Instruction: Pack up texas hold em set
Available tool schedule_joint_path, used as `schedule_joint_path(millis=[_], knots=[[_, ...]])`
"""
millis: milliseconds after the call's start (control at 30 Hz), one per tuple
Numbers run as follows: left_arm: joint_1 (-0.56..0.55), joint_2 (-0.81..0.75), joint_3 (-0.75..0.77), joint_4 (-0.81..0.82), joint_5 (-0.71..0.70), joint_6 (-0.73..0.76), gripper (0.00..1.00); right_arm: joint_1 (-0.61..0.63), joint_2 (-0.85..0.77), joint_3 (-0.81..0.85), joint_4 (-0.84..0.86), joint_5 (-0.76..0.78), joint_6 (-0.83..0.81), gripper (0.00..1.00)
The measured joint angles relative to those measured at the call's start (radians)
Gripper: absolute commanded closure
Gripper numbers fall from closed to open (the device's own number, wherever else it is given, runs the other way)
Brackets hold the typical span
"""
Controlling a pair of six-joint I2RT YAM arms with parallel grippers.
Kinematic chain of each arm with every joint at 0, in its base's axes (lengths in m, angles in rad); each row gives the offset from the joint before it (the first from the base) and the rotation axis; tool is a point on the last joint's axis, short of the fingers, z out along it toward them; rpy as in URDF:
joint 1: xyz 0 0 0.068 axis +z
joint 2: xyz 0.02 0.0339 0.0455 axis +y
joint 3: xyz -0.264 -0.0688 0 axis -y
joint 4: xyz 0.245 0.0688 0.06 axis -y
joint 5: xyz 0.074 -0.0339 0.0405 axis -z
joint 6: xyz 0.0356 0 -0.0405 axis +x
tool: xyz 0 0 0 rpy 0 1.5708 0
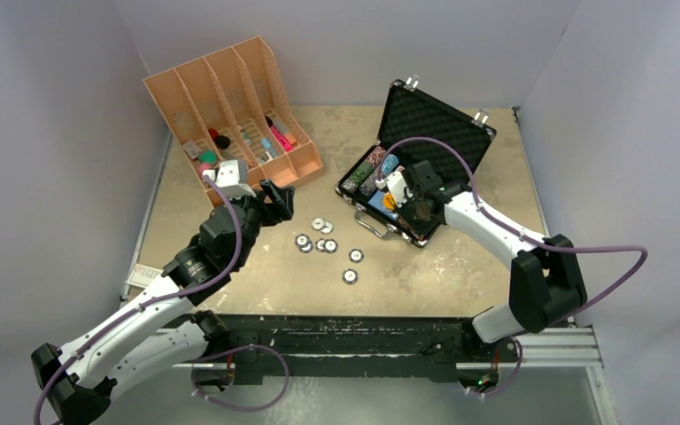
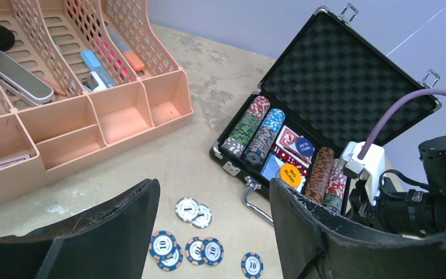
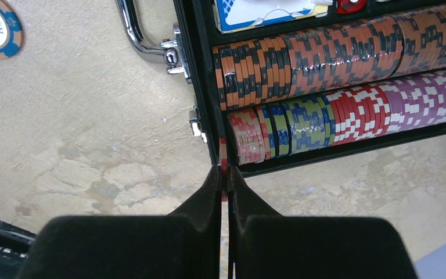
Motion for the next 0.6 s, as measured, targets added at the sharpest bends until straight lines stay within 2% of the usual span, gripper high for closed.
schedule_joint_path(millis=[600], knots=[[0.000, 0.000, 0.000, 0.000, 0.000, 0.000, 0.31, 0.002, -0.008, 0.010, 0.002, 0.016, 0.001, 1.00]])
